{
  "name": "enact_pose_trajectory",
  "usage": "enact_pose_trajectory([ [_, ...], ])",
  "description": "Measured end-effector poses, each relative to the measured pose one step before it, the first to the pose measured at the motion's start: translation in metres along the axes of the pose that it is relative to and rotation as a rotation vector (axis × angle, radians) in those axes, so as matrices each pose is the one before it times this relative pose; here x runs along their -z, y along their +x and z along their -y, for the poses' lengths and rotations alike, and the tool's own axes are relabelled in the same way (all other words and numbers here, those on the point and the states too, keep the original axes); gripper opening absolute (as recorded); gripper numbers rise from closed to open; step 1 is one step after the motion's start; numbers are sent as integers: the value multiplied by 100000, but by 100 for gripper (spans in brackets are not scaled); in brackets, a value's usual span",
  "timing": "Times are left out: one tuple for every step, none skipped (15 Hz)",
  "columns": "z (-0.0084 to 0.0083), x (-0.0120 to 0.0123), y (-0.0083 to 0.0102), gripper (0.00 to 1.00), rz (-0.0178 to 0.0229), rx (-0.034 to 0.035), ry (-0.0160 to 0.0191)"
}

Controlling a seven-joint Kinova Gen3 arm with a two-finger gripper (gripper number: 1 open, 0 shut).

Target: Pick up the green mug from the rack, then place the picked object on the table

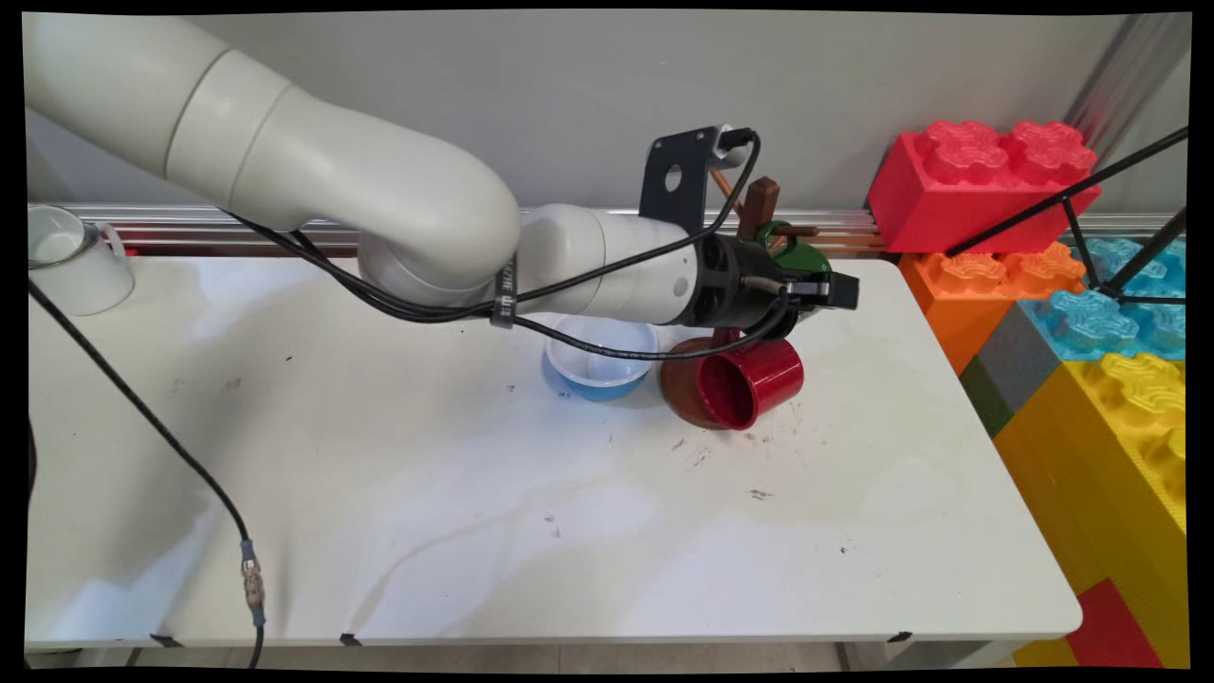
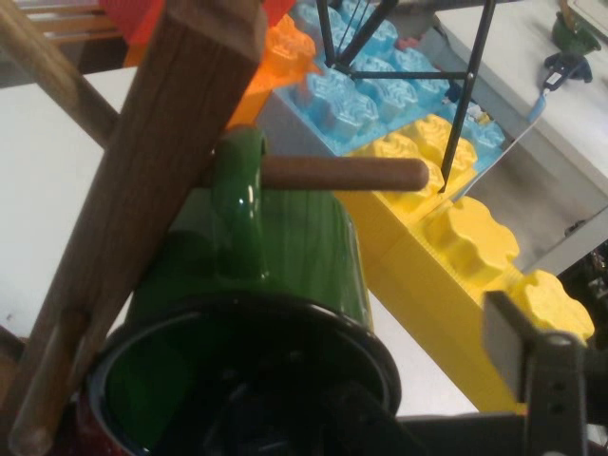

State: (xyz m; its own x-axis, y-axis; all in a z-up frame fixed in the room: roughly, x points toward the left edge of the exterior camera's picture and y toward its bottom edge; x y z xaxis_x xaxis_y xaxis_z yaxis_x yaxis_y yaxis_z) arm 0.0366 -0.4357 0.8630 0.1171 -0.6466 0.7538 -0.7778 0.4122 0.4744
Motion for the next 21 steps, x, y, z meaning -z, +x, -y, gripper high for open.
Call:
enact_pose_trajectory([
  [64, -25, 6, 0, -278, -16, 166],
  [46, -26, 1, 0, -152, -11, 117],
  [84, -34, 16, 0, -288, 28, 233],
  [105, -28, 26, 0, -332, 49, 298],
  [110, -16, 18, 0, -305, 57, 325],
  [112, 28, 16, 0, -240, 85, 287],
  [95, 23, 1, 0, -143, 62, 216],
  [73, 13, -5, 0, -26, 30, 127],
  [84, 66, -30, 0, 35, 119, 78],
  [43, 42, -16, 0, 19, 85, 19],
  [67, 76, -15, 0, 10, 160, -5],
  [53, 69, -1, 0, -33, 135, 10],
  [11, 75, -9, 0, 25, 175, -193],
  [-4, 114, 1, 0, -19, 291, -317],
  [-31, 133, 9, 0, -63, 356, -435],
  [-95, 97, 26, 0, -76, 328, -573],
  [-134, 119, 45, 0, -153, 448, -736],
  [-169, 135, 50, 0, -193, 503, -811],
  [-208, 85, 48, 0, -120, 463, -870],
  [-151, 75, 31, 0, -77, 293, -614],
  [-245, 116, 34, 0, -60, 450, -938],
])
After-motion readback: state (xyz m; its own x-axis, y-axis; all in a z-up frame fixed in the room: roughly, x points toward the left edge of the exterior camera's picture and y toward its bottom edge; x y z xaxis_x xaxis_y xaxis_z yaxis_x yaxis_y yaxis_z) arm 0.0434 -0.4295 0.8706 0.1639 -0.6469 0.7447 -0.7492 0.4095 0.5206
